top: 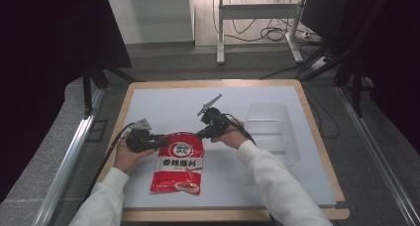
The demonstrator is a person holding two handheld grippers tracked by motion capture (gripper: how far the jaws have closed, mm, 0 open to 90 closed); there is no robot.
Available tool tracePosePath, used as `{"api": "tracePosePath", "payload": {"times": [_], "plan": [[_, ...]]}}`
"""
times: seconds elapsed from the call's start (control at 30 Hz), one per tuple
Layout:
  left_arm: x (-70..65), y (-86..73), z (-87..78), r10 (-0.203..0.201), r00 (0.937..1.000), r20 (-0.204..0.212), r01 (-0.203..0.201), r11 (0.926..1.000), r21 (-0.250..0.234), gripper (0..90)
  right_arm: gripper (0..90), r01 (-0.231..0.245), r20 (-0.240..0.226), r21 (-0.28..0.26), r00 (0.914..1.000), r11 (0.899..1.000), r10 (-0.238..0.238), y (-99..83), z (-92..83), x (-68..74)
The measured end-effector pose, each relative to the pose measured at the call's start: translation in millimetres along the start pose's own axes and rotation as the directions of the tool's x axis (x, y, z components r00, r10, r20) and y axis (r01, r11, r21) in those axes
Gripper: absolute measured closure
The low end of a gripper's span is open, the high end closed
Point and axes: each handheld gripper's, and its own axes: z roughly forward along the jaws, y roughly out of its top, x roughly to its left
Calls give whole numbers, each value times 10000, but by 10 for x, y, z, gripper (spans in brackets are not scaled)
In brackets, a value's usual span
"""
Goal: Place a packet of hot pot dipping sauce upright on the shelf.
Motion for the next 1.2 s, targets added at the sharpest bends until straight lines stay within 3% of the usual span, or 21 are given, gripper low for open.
{"api": "tracePosePath", "payload": {"times": [0.17,0.47,0.67,0.73,0.87,1.07,1.2], "plan": [[-76,-37,-79,423,9991,35,-424,9989,208,793,891,-45,73,15,10000,10000,45,-14,-1,-6],[-139,-43,-101,849,9964,67,-851,9959,321,835,864,-35,247,105,9997,9999,32,-23,-3,4],[-149,-46,-102,972,9952,72,-974,9947,326,843,602,-29,633,-176,9980,9998,40,33,-30,9],[-150,-45,-102,1018,9948,68,-1020,9943,325,843,557,19,774,-187,9970,9998,-5,93,-27,23],[-152,-45,-108,1088,9941,56,-1089,9934,358,843,520,189,626,-5,9979,9998,-188,182,42,42],[-163,-47,-109,1019,9948,73,-1020,9943,324,841,568,206,126,860,9997,9961,-217,243,292,65],[-165,-48,-112,1026,9947,85,-1028,9942,310,839,743,361,-131,1412,9993,9893,-346,231,433,67]]}}
